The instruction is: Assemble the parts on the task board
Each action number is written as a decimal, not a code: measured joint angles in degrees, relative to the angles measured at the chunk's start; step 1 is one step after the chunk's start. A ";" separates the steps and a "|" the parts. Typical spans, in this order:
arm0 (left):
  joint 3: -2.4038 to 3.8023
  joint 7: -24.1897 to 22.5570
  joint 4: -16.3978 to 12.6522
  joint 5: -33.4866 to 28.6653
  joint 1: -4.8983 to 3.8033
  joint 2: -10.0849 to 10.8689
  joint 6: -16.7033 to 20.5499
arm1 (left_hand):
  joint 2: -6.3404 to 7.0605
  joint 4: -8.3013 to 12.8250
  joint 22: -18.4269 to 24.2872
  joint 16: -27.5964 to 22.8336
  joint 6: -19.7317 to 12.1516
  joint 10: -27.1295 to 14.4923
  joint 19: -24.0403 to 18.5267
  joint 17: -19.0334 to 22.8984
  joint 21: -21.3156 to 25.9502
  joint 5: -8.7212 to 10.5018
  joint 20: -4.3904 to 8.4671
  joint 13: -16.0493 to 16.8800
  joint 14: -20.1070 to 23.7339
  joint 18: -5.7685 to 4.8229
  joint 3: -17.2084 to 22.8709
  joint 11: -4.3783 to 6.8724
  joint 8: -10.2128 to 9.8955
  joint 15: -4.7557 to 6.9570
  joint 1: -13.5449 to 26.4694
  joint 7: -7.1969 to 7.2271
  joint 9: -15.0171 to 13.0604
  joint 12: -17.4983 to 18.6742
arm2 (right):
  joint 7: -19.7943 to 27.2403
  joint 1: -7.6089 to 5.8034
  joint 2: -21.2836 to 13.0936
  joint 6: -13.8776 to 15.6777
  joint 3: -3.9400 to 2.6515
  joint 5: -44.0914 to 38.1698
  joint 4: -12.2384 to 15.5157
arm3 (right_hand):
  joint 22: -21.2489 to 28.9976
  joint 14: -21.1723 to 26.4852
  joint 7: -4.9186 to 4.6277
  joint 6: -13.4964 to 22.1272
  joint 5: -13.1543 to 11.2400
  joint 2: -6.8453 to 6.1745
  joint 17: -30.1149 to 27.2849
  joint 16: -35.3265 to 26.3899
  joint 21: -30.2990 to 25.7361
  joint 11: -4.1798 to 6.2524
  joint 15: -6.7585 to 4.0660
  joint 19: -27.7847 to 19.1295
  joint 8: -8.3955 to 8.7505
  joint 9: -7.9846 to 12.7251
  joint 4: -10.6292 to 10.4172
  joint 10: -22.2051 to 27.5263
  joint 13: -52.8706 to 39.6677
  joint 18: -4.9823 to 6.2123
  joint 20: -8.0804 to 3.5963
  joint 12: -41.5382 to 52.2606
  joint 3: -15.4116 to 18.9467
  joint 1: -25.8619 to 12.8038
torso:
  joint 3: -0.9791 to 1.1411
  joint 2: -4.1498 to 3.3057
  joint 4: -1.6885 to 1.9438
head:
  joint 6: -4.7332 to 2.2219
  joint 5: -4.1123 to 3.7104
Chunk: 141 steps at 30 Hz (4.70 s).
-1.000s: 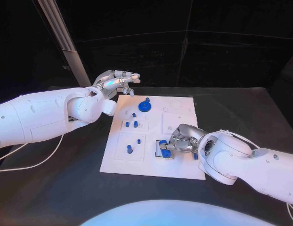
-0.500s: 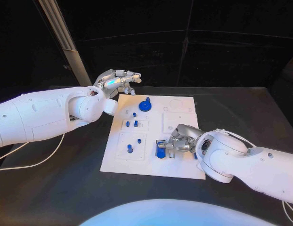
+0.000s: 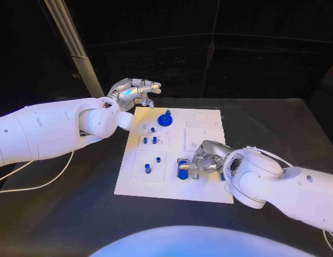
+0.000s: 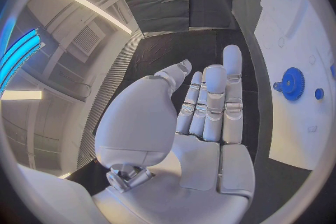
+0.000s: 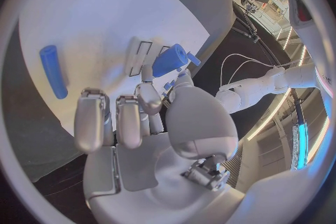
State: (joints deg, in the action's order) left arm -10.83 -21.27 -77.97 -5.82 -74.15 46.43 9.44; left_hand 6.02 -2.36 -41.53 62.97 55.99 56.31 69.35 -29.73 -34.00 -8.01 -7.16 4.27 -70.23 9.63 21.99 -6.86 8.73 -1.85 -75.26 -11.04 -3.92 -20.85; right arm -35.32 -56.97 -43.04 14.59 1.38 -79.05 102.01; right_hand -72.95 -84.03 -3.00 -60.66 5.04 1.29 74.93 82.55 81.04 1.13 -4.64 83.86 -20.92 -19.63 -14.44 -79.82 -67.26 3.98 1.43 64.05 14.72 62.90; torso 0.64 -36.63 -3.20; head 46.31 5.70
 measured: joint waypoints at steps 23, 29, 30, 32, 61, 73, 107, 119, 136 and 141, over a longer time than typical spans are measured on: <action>-0.02 0.33 0.37 0.02 0.00 -0.08 -0.13 | 0.00 0.00 -0.01 0.00 0.00 0.00 0.00 0.00 0.00 0.00 0.00 0.00 0.00 0.00 0.00 0.00 0.00 0.00 0.00 0.00 0.00 0.00 | 3.95 0.01 -2.92 0.87 -0.01 -0.85 2.34 | -0.97 0.00 0.20 -0.20 -0.35 0.56 -0.01 0.00 0.00 0.22 0.01 0.00 0.00 -0.91 0.21 -0.23 -1.29 0.00 0.00 0.68 0.49 2.83 | -0.01 0.03 0.00 | 0.00 -0.05; -0.03 0.42 0.42 0.03 0.01 -0.08 -0.18 | 0.00 0.00 -0.01 0.00 0.00 0.00 0.00 0.00 0.00 0.00 0.00 0.00 0.00 0.00 0.00 0.00 0.00 0.00 0.00 0.00 0.00 0.00 | 4.70 0.01 -3.16 0.20 -0.01 -0.67 2.48 | -1.23 0.19 0.20 -0.20 1.39 1.32 -0.01 0.00 0.34 0.42 -0.18 0.00 0.00 -1.36 1.54 -0.43 -1.52 0.00 0.01 0.68 -0.57 6.59 | -0.03 0.03 0.03 | 0.01 -0.05; -0.03 0.44 0.42 0.03 0.01 -0.08 -0.19 | 0.00 0.00 -0.01 0.00 0.00 0.00 0.00 0.00 0.00 0.00 0.00 0.00 0.00 0.00 0.00 0.00 0.00 0.00 0.00 0.00 0.00 0.00 | 4.83 0.01 -3.16 0.01 -0.01 -0.63 2.47 | -1.23 0.19 0.20 -0.20 1.66 1.78 -0.01 0.01 0.34 0.42 -0.18 0.00 0.00 -1.46 2.28 -0.43 -1.60 0.00 0.00 0.68 -1.03 7.83 | -0.04 0.03 0.03 | 0.02 -0.05; -0.03 0.45 0.43 0.03 0.01 -0.08 -0.20 | 0.00 0.00 -0.01 0.00 0.00 0.00 0.00 0.00 0.00 0.00 0.00 0.00 0.00 0.00 0.00 0.00 0.00 0.00 0.00 0.00 0.00 0.00 | 4.93 0.01 -3.11 -0.22 -0.01 -0.58 2.38 | -1.31 0.17 0.20 -0.20 1.66 2.53 -0.01 0.27 0.34 0.42 -0.21 0.00 0.00 -1.52 3.25 -0.43 -1.62 -0.01 0.00 0.68 -1.87 9.59 | -0.04 0.03 0.03 | 0.04 -0.05; -0.05 0.60 0.36 0.05 0.01 0.07 -0.34 | 0.00 0.00 0.06 0.23 -0.21 0.00 0.00 0.07 0.00 0.00 0.00 -0.05 0.00 0.00 0.00 0.00 -0.04 0.00 0.00 0.21 0.00 0.00 | 6.42 0.00 -3.76 -0.86 0.00 -0.19 1.71 | -0.77 -0.02 -0.81 1.75 3.07 3.67 -0.01 0.31 0.34 -0.14 -0.38 0.20 2.17 -1.17 6.31 -0.30 -1.28 0.01 -0.20 -0.32 -3.67 12.92 | -0.02 0.06 -0.01 | 0.34 0.09; -0.06 0.63 0.27 0.13 0.01 0.32 -0.35 | 0.00 0.00 0.05 0.23 -0.21 0.00 0.00 0.06 0.22 0.00 0.00 -0.05 0.00 0.00 0.00 0.00 -0.04 0.00 0.00 0.21 0.00 -0.22 | 10.56 -0.07 -14.08 3.75 -0.05 1.09 4.70 | -0.01 -0.01 -2.04 3.51 7.20 2.02 -0.01 -0.23 -0.29 -1.56 0.66 -0.62 5.20 0.15 5.45 1.11 1.35 0.00 0.63 -4.21 -1.88 11.27 | -0.03 0.15 -0.13 | -0.47 -0.91; -0.18 0.63 0.19 0.49 0.03 0.33 -0.37 | 0.00 0.00 0.08 0.23 -0.21 0.00 0.00 0.15 0.21 0.00 0.00 -0.08 0.00 0.00 0.00 0.00 0.19 0.00 0.00 0.20 0.00 -0.22 | 0.93 0.00 -12.47 -6.71 -0.03 -9.25 2.41 | -1.12 -0.01 -0.89 0.13 7.97 1.31 -0.02 -0.22 -0.10 -0.88 0.66 -0.40 4.96 -1.36 2.37 0.67 0.07 0.01 0.41 -3.10 1.53 9.14 | -0.07 0.05 0.12 | -0.23 -1.64; -0.19 0.64 0.20 0.53 0.03 0.38 -0.38 | 0.00 0.00 0.07 0.23 -0.21 0.00 0.00 0.15 0.21 0.00 0.00 -0.07 0.00 0.00 0.00 0.00 0.19 0.00 0.00 0.20 0.00 -0.22 | 0.35 -0.13 -10.01 -9.49 -0.14 -12.22 1.61 | -1.46 -0.01 -0.95 -0.14 7.96 0.86 -0.02 -0.01 0.13 -0.81 0.66 -0.40 4.47 -2.52 4.59 0.59 -0.28 0.00 0.41 -3.10 1.52 13.13 | -0.11 0.08 0.23 | -0.09 -1.63; -0.19 0.65 0.23 0.79 0.03 0.36 -0.39 | 0.00 0.16 0.11 0.23 -0.20 -0.21 0.00 0.15 0.21 0.00 0.00 -0.06 0.00 0.00 0.16 0.20 0.19 0.00 0.00 0.20 0.00 -0.22 | 0.04 -0.08 -7.98 -12.05 -0.32 -17.28 1.41 | -1.42 -0.01 -1.48 0.82 10.64 1.82 -0.02 -0.01 0.13 -0.83 0.66 -0.40 6.83 -3.16 8.31 1.04 0.16 0.00 0.41 -3.87 -1.25 18.36 | -0.15 0.07 0.34 | 0.21 -1.71; -0.19 0.66 0.23 0.90 0.02 0.35 -0.39 | 0.00 0.16 0.11 0.23 -0.20 -0.21 0.00 0.15 0.21 0.00 0.00 -0.05 0.00 0.00 0.16 0.20 0.19 0.00 0.00 0.20 0.00 -0.22 | 0.04 -0.18 -7.94 -12.84 -0.41 -18.07 1.58 | -1.37 0.02 -1.98 1.33 14.73 1.71 -0.02 -0.01 0.13 -1.13 0.69 -0.40 9.07 -3.17 9.53 1.55 0.56 0.01 0.41 -4.67 -2.86 20.48 | -0.15 0.07 0.34 | 0.36 -1.76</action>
State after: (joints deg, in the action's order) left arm -11.02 -20.62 -77.75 -4.92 -74.13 46.78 9.05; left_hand 6.01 -2.20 -41.43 63.20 55.78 56.10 69.35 -29.58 -33.78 -8.01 -7.16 4.21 -70.23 9.64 22.15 -6.66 8.92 -1.85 -75.26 -10.84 -3.92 -21.07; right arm -35.28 -57.15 -50.98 1.75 0.96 -97.12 103.59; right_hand -74.32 -84.02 -4.98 -59.33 19.77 3.00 74.91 82.54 81.16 0.00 -3.95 83.46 -11.85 -22.79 -4.91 -78.27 -66.70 3.99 1.84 59.38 11.86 83.38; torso 0.48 -36.56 -2.86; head 46.67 3.94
